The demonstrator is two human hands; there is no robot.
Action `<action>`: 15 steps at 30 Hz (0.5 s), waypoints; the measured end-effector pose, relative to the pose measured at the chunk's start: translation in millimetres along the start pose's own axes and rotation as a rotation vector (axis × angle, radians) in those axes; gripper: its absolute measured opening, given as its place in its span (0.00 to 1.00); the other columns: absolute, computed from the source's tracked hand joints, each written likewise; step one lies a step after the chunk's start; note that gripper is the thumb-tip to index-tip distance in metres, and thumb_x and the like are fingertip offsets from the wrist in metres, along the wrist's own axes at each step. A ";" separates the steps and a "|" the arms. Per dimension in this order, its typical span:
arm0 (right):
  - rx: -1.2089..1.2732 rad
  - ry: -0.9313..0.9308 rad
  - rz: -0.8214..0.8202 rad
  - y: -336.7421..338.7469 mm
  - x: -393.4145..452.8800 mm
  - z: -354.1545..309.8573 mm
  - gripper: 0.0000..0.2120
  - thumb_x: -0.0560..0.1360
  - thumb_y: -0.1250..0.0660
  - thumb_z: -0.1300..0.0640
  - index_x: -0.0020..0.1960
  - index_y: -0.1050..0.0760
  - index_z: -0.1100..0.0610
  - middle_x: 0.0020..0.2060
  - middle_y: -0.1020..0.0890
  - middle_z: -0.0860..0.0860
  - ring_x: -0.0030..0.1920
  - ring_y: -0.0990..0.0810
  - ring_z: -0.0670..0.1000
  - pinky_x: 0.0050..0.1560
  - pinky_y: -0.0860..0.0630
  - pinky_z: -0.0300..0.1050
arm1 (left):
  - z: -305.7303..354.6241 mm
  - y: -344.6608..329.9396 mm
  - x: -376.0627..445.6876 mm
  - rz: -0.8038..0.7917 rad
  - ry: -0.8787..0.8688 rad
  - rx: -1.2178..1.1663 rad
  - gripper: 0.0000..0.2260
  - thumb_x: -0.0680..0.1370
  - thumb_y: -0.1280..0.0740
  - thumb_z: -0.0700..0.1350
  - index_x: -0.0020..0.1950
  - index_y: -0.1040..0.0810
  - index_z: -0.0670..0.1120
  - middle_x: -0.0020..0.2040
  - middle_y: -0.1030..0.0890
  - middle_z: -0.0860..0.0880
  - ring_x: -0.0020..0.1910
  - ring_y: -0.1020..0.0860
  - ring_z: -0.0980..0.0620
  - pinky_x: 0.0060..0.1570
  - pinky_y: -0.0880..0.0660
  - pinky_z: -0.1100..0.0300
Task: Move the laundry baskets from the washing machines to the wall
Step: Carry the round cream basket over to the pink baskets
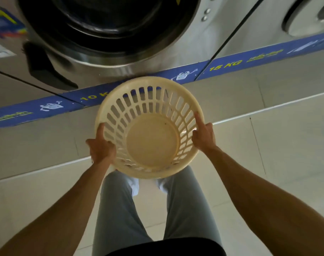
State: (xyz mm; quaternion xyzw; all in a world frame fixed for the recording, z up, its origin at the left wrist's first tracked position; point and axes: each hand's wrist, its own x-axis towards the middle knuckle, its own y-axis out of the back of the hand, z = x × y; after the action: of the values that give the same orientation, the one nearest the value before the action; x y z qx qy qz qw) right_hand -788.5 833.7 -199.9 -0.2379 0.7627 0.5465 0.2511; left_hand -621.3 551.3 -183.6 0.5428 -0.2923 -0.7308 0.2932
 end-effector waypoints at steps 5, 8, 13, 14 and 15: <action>-0.076 0.006 -0.088 32.7 -49.5 -6.1 0.37 0.79 0.39 0.60 0.81 0.50 0.39 0.64 0.28 0.63 0.58 0.21 0.66 0.57 0.21 0.56 | -3.2 51.7 -46.5 -0.069 -0.069 0.160 0.35 0.75 0.38 0.40 0.77 0.46 0.64 0.63 0.26 0.35 0.56 0.24 0.33 0.56 0.25 0.45; -0.121 0.044 -0.106 58.6 -83.3 -25.4 0.37 0.79 0.39 0.59 0.81 0.50 0.40 0.64 0.26 0.64 0.57 0.20 0.67 0.51 0.22 0.54 | -11.7 88.9 -77.9 -0.073 -0.070 0.151 0.36 0.75 0.37 0.40 0.78 0.46 0.61 0.67 0.25 0.38 0.61 0.24 0.34 0.59 0.25 0.46; -0.184 0.138 -0.172 89.9 -128.7 -49.0 0.37 0.77 0.40 0.61 0.81 0.48 0.41 0.57 0.21 0.65 0.55 0.18 0.66 0.47 0.23 0.52 | -40.7 127.0 -133.5 0.006 -0.008 0.073 0.34 0.75 0.35 0.41 0.78 0.43 0.60 0.70 0.27 0.40 0.65 0.27 0.35 0.63 0.27 0.47; -0.202 0.156 -0.177 93.6 -135.3 -53.1 0.37 0.78 0.40 0.61 0.81 0.48 0.42 0.57 0.20 0.65 0.54 0.18 0.66 0.46 0.22 0.51 | -49.1 129.6 -142.9 0.015 0.001 0.054 0.34 0.75 0.36 0.41 0.78 0.43 0.60 0.71 0.28 0.40 0.65 0.26 0.35 0.63 0.26 0.46; -0.223 0.181 -0.179 95.8 -140.2 -57.6 0.36 0.78 0.40 0.61 0.81 0.48 0.42 0.56 0.20 0.65 0.53 0.18 0.66 0.47 0.20 0.53 | -58.2 131.9 -152.3 0.019 0.006 0.035 0.33 0.76 0.36 0.41 0.78 0.43 0.59 0.71 0.28 0.41 0.63 0.25 0.35 0.61 0.25 0.45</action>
State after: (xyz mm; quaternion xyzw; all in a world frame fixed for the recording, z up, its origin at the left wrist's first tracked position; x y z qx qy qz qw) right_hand -750.0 818.9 -25.4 -0.3797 0.6924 0.5796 0.2011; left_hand -514.1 571.9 -4.6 0.5471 -0.3091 -0.7211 0.2916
